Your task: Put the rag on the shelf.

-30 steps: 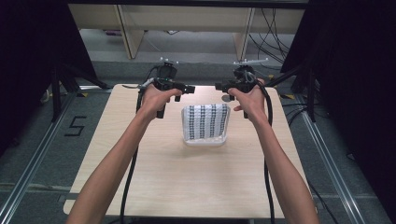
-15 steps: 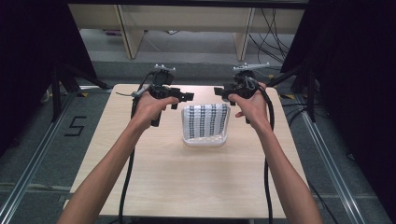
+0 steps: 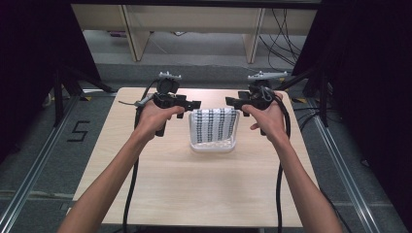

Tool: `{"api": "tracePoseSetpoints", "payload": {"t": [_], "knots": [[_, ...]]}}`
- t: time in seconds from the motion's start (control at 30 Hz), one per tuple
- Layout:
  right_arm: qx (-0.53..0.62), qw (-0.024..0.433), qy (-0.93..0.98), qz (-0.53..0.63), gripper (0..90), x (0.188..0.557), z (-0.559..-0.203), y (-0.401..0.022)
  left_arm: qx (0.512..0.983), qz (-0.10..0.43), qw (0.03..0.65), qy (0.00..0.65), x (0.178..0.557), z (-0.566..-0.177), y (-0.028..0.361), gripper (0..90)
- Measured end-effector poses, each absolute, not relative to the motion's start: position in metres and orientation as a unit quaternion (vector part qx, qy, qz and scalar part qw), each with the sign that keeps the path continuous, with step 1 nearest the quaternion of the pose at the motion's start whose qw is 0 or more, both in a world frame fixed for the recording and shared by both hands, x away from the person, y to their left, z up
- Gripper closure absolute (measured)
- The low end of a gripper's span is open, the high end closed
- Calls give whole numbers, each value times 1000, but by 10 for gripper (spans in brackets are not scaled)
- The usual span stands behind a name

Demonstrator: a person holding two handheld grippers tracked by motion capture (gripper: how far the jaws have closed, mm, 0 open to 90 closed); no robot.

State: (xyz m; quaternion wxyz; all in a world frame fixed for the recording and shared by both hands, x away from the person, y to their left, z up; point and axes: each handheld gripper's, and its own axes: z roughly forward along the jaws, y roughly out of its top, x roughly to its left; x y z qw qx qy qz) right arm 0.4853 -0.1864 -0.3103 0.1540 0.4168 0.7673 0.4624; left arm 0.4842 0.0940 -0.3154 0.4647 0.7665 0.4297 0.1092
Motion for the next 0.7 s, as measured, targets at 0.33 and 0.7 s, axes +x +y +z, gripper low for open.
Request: {"api": "tracePoseSetpoints", "payload": {"t": [0.33, 0.7], "knots": [[418, 165, 769, 455, 334, 474, -315, -190, 770, 114, 468, 418, 471, -315, 92, 323], [397, 169, 776, 461, 321, 456, -322, -191, 769, 112, 482, 405, 446, -321, 95, 300]]}}
